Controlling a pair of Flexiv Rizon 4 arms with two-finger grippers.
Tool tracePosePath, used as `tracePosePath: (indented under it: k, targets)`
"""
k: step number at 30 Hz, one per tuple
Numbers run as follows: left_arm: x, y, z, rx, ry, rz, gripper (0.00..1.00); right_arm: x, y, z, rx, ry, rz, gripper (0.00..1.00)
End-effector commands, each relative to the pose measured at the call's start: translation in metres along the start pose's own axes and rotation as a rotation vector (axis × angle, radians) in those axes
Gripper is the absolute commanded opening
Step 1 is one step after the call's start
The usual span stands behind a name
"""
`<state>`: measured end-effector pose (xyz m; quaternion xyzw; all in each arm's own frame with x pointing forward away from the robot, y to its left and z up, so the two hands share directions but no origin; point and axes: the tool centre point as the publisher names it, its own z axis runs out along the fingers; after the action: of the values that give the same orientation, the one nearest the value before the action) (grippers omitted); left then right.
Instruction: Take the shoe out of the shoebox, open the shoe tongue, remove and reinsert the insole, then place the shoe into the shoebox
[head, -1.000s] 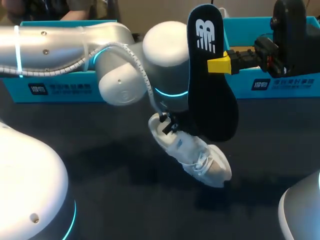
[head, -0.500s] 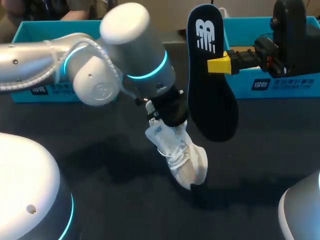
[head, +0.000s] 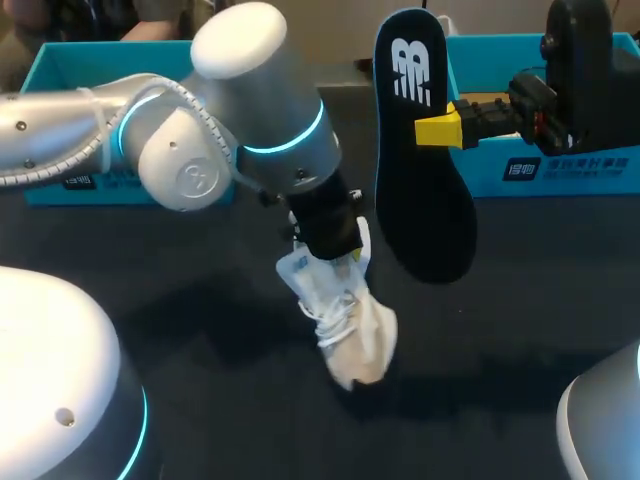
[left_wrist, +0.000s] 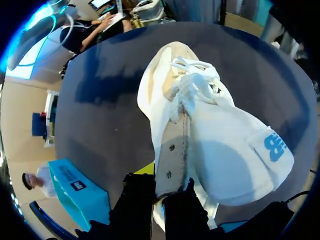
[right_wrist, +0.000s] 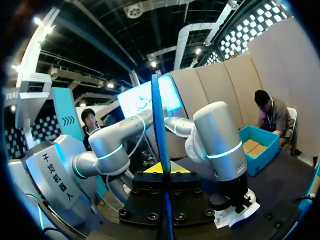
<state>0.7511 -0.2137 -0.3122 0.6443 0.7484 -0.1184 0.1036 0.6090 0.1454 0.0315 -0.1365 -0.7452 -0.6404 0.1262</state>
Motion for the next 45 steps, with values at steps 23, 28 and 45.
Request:
tracePosePath:
  k: [23,28,45]
  targets:
    - [0.008,-0.003,0.04,0.045,0.139,0.035,0.0,-0.002,0.001,0.003,0.003,0.0,0.002,0.0]
    - [0.008,-0.003,0.025,0.071,0.107,0.06,0.0,-0.002,0.001,0.003,0.003,0.0,0.002,0.0]
    - [0.011,-0.005,0.017,0.083,0.154,0.097,0.0,-0.002,0.001,0.003,0.003,0.0,0.002,0.0]
